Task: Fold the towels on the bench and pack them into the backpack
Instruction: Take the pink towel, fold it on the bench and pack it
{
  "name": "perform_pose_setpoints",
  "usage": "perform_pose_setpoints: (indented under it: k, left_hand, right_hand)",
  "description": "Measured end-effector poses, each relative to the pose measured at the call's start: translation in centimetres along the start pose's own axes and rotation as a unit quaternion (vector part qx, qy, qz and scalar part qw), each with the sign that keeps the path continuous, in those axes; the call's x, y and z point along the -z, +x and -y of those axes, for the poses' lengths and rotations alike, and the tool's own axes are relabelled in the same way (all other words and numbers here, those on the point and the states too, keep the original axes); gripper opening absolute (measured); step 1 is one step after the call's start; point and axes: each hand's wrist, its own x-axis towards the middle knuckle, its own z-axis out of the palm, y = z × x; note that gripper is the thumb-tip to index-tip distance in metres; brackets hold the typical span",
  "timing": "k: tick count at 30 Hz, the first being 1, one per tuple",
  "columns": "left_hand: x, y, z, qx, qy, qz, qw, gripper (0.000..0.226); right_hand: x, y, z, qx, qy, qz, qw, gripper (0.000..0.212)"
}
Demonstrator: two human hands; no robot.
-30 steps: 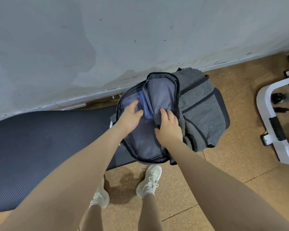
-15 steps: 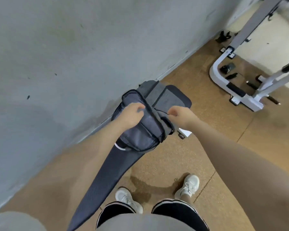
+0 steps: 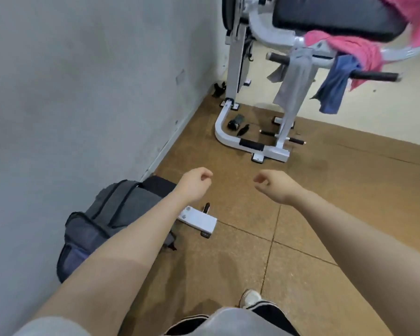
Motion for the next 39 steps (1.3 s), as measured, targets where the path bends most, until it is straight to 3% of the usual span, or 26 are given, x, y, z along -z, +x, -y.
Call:
perform_pose_setpoints:
  k: [5,12,19,24,30,39]
  left_hand:
    - [-5.0,6.3,-10.0,-0.037,0.02,-0.001,0.999,0.031]
    - [-9.8,16.1,-20.2,-0.099,0.043,0.034,0.994,0.029]
    - [-14.3,32.0,-29.4,-0.167,0.054,0.054,0.983,0.029]
    - [-14.9,42.9,-36.8,-0.173,0.036,0.067,0.982,0.029]
    - [-15.2,52.6,-43.7,-0.19,0.063,0.055,0.978,0.032]
    - [-18.4,65.0,-50.6,-0.155,0.05,-0.019,0.986,0.031]
  right_hand:
    - [8.6,1.0,-9.3,-0.023,0.03,-0.047,0.998,0.025]
    - [14.7,5.3,-17.3,-0.012,0.083,-0.088,0.993,0.021]
    - [23.6,14.5,-26.5,-0.04,0.066,-0.132,0.988,0.022]
    - [32.2,22.5,-32.0,-0.062,0.051,-0.135,0.988,0.02]
    - [40.1,31.1,-38.1,-0.064,0.069,-0.2,0.975,0.022]
    - [48.9,45.8,-49.7,-0.052,0.024,-0.158,0.986,0.035]
